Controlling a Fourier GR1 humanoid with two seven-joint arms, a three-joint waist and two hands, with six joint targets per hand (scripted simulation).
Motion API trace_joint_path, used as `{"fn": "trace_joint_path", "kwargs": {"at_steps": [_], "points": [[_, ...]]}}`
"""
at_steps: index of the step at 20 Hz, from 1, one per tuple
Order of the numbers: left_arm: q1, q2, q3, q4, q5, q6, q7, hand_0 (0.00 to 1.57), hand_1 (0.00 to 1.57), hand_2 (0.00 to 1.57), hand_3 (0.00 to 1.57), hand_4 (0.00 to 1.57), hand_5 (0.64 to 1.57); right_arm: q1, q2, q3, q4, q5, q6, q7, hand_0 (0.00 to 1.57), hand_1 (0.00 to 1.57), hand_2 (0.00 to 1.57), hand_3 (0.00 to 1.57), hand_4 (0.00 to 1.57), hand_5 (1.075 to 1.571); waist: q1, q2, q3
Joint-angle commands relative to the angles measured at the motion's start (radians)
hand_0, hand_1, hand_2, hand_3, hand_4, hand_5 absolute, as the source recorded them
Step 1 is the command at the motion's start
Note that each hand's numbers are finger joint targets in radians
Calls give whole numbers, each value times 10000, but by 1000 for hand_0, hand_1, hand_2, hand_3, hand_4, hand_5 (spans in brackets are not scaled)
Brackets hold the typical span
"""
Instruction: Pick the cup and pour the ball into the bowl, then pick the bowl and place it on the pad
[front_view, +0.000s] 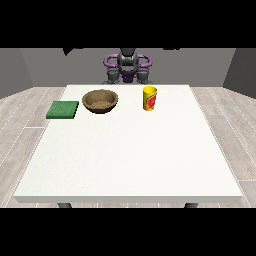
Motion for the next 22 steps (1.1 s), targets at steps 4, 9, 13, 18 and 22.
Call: {"fn": "trace_joint_path", "kwargs": {"at_steps": [4,9,13,18,22], "points": [[-527,191,811,412,514,-300,-916,0,0,0,0,0,1547,-351,-228,-916,-172,-745,521,-449,0,0,0,0,0,1569,-5,1386,22],[-957,353,1074,1495,396,-655,-2156,0,0,0,0,0,1536,-352,191,-476,-234,-164,436,-873,0,0,0,0,0,1570,-199,1955,21],[-315,-88,989,2340,-33,-840,-4426,0,0,0,0,0,1527,-223,213,-688,566,-188,886,-2173,0,0,0,0,0,1570,-228,2881,19],[-626,-956,394,3870,-827,-179,-5831,0,0,0,0,0,1523,-954,83,-795,890,-23,735,-2169,0,0,0,0,0,1571,-288,3124,19],[-1564,-1126,90,5245,-1034,761,-6729,0,0,0,0,0,1517,-1649,281,-669,1192,207,437,-2357,0,0,0,0,0,1571,-417,3607,19]]}}
